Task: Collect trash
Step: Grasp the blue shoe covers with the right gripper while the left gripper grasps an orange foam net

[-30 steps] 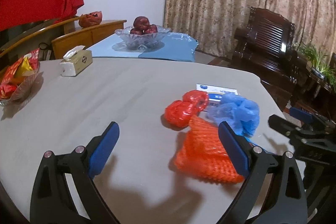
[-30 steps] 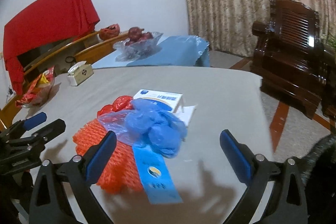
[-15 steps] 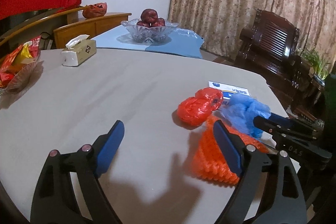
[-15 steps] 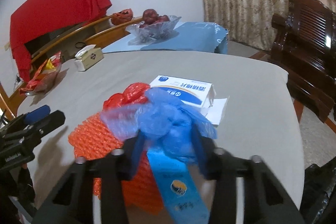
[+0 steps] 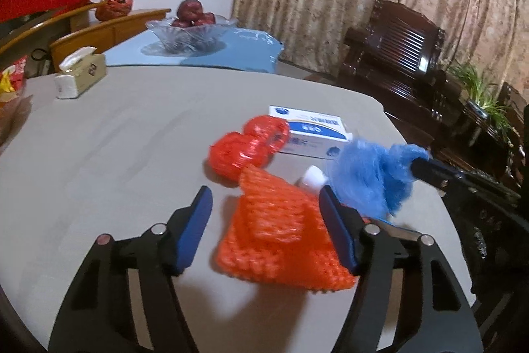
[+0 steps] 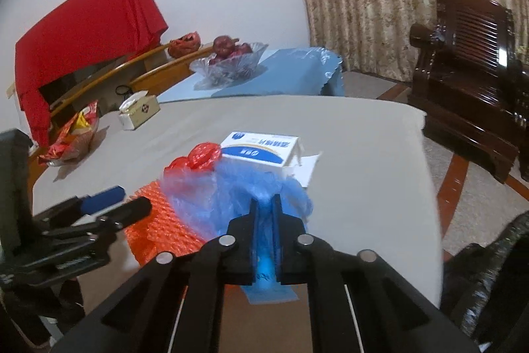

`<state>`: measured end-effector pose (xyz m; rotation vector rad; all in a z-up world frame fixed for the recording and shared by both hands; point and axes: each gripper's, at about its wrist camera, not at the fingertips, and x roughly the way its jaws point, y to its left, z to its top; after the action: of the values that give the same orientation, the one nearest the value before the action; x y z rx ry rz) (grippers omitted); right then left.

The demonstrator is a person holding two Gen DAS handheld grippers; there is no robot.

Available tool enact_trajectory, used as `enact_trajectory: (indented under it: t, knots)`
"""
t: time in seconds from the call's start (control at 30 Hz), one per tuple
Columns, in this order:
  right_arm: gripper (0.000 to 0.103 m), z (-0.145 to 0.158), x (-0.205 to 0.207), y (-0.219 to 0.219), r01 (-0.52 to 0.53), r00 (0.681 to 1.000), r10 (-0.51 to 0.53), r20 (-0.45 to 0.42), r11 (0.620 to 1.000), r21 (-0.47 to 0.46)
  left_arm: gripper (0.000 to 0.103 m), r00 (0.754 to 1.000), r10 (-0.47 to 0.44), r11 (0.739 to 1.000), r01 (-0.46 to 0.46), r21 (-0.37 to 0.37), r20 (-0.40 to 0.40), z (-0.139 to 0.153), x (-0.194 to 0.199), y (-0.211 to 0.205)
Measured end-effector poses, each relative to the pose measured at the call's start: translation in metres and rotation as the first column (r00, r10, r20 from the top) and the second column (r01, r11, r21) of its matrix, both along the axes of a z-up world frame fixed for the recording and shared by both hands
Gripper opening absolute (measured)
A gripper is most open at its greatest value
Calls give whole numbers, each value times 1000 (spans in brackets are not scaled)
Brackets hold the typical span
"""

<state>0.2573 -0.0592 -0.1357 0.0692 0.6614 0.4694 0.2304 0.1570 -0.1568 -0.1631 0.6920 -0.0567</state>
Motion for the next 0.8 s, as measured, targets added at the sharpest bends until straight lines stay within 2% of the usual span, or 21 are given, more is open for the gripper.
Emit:
enact_trajectory:
  t: [0.1, 0.17, 0.33, 0.57, 0.8]
  knots:
    - [7, 6, -6, -11, 21, 1000, -21, 11, 1000, -3, 49, 1000, -22, 1000, 22, -15, -19, -4, 4, -5]
    - [7, 7, -8, -14, 28, 1000, -28, 12, 1000, -5, 34, 999, -32, 999, 31, -17, -29, -6, 7, -8]
    - [7, 6, -14, -19, 37, 999, -37, 5, 999, -13, 17, 999, -37, 999, 37, -2, -19, -5, 6, -15]
    - [7, 10, -23, -24, 40, 999, -40, 8, 999, -3, 12, 999, -28, 999, 29, -30, 38, 15, -5, -13]
    - [7, 34, -31, -32, 39, 997, -40, 60, 999, 23, 12, 996, -47, 998, 50, -40, 79, 39, -13, -18]
